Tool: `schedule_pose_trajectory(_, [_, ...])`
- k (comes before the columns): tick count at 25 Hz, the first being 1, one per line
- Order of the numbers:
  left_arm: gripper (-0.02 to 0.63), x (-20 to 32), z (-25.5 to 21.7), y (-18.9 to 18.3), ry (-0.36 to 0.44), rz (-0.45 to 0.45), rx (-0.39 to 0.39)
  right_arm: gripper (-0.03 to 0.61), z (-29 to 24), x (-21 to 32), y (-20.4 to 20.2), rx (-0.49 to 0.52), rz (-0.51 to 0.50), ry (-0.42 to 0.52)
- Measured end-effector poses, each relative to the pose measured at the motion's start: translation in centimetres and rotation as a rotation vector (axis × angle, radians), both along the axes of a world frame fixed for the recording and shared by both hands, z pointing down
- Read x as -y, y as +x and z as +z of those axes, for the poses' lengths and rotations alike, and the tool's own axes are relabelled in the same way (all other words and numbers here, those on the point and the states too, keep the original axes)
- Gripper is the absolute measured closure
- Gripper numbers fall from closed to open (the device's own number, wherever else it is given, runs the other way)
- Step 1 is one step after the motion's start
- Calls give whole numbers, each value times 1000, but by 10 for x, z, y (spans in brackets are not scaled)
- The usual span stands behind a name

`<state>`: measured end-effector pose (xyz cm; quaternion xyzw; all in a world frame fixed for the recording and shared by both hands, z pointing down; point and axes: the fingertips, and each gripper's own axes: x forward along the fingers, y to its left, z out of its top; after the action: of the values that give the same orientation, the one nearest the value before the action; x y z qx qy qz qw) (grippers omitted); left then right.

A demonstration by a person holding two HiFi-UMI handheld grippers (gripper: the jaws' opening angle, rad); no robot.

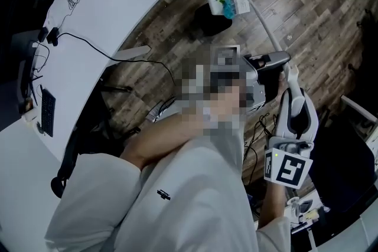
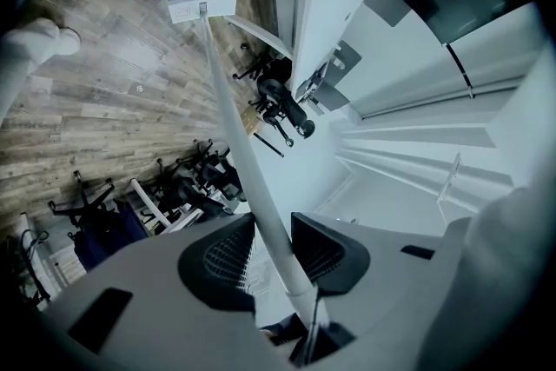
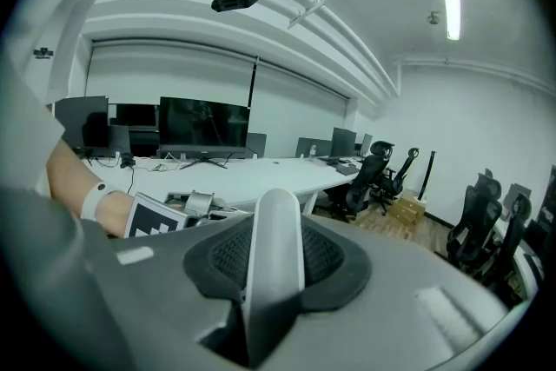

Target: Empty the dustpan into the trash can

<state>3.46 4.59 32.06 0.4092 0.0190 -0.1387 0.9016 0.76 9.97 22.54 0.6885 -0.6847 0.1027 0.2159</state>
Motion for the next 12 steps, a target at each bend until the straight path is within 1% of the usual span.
schedule_pose_trajectory(6, [484,0,-1,3,-6,-20,-21,464,1,-1,1,-48,-78,8])
schedule_pose_trajectory(12, [485,1,-2,-5,-9,-24,-40,465,1,0,-7,-110,-154,-2])
